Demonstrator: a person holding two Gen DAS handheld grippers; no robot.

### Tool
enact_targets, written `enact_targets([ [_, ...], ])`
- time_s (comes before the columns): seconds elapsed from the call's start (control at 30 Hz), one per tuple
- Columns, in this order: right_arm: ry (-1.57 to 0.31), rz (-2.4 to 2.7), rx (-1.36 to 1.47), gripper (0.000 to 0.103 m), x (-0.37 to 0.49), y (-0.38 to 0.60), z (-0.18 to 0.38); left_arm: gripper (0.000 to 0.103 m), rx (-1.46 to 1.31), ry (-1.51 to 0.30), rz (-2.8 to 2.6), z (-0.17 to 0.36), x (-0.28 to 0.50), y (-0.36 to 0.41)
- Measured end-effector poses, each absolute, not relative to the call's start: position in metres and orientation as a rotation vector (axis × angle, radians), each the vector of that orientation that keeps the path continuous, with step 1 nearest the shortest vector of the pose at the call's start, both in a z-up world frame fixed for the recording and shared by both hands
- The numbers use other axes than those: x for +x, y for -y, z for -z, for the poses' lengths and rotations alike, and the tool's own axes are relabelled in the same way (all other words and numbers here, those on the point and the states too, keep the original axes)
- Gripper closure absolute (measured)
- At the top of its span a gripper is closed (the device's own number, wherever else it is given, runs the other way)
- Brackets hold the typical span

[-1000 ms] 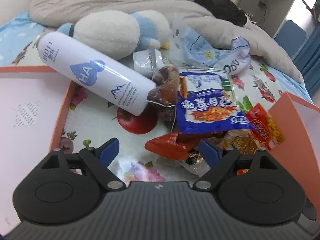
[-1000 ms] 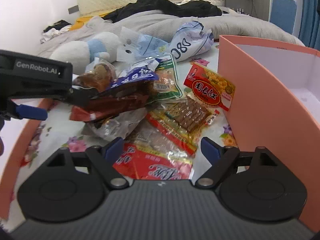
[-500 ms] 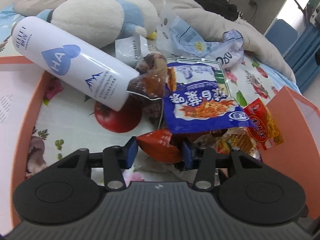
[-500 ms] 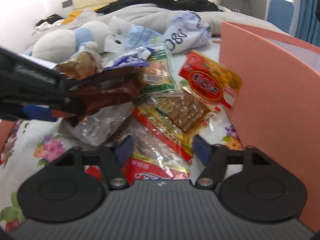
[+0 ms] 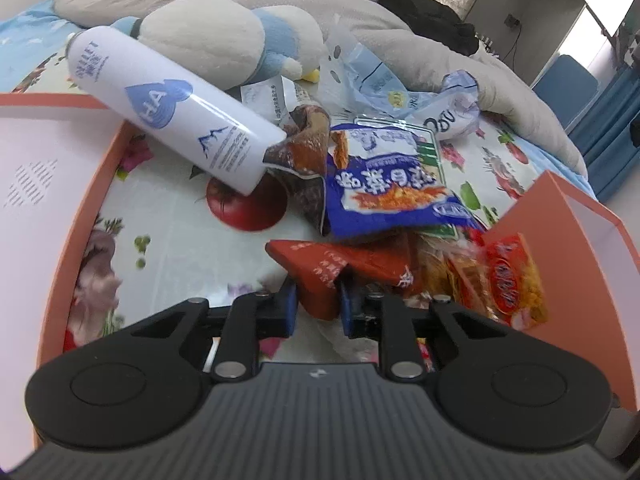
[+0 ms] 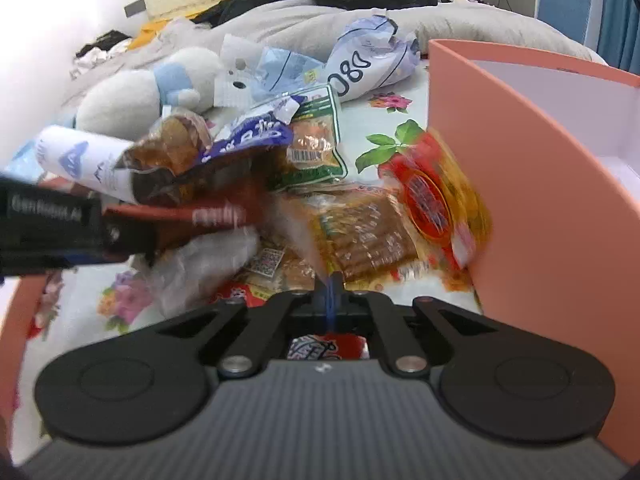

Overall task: Organize snacks
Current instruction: 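Grasp a red wrapped snack with the left gripper while the right gripper grasps another, then carry both red snacks over the deep pink box with both grippers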

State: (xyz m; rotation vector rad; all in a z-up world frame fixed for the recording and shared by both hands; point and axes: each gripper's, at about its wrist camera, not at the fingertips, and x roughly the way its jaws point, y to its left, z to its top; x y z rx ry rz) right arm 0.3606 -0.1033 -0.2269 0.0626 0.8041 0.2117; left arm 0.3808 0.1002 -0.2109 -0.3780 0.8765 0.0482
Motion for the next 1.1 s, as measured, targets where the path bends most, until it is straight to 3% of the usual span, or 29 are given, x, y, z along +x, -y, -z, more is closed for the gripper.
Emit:
enact_targets([
  [1.1, -0.745, -0.487, -0.039, 0.100, 0.165, 0.141, 0.175, 0.083, -0.555, -0.801, -0.178, 0.181, 0.145, -0.087],
])
